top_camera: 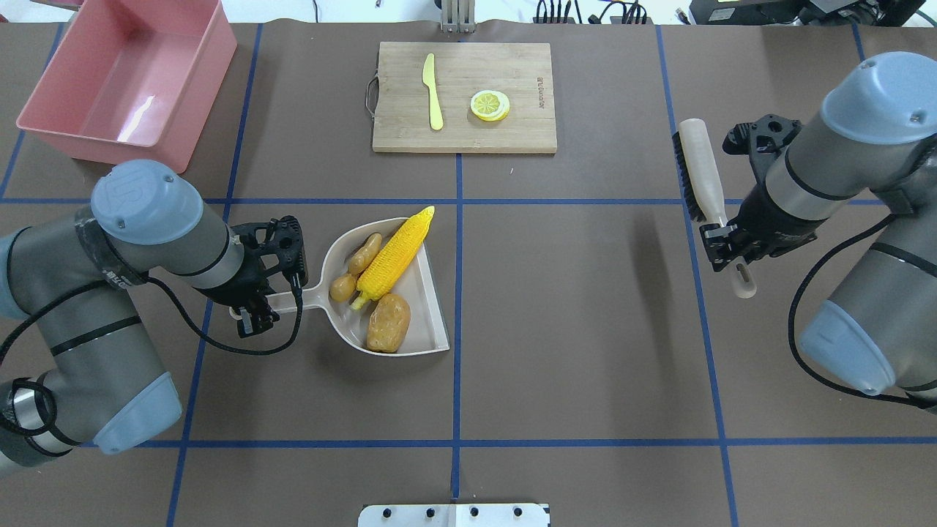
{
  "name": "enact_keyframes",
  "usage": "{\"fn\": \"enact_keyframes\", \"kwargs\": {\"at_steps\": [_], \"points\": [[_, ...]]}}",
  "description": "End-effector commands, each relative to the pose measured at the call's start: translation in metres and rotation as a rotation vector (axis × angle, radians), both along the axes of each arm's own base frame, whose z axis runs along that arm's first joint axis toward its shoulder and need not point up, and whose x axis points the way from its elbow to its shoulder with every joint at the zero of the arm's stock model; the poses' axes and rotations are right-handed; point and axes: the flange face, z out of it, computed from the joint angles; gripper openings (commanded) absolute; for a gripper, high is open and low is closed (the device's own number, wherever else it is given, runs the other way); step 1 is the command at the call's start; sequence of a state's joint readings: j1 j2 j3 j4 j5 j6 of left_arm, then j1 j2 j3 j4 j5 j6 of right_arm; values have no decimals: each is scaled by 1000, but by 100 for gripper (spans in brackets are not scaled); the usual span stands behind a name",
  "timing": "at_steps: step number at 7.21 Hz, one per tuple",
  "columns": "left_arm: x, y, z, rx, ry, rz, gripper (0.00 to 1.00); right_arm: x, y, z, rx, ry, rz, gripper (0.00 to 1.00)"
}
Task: Sweep and dump trash into bin
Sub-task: 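Lift the brush away and move the right arm back to its side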
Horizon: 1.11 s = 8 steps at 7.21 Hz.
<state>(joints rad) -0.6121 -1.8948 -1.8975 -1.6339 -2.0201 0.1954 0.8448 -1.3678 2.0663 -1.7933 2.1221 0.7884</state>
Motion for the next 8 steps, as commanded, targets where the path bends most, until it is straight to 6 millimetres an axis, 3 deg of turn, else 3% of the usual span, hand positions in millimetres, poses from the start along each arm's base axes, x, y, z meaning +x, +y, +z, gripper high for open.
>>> {"fn": "enact_keyframes", "kwargs": {"at_steps": [1,4,6,7,8], "points": [[-2,1,-6,1,17,-4,0,27,13,54,-1,74,-41,0],[-14,3,-21,-33,62,-69,0,61,34,123,-12,88,-41,0],[-39,-3,-34,-51,91,-137,0,111,70,195,-14,63,-4,0],[-53,-9,-36,-68,100,-179,0,128,79,233,-13,24,17,0],[-74,-18,-30,-68,116,-220,0,134,79,255,-24,2,25,0]]}}
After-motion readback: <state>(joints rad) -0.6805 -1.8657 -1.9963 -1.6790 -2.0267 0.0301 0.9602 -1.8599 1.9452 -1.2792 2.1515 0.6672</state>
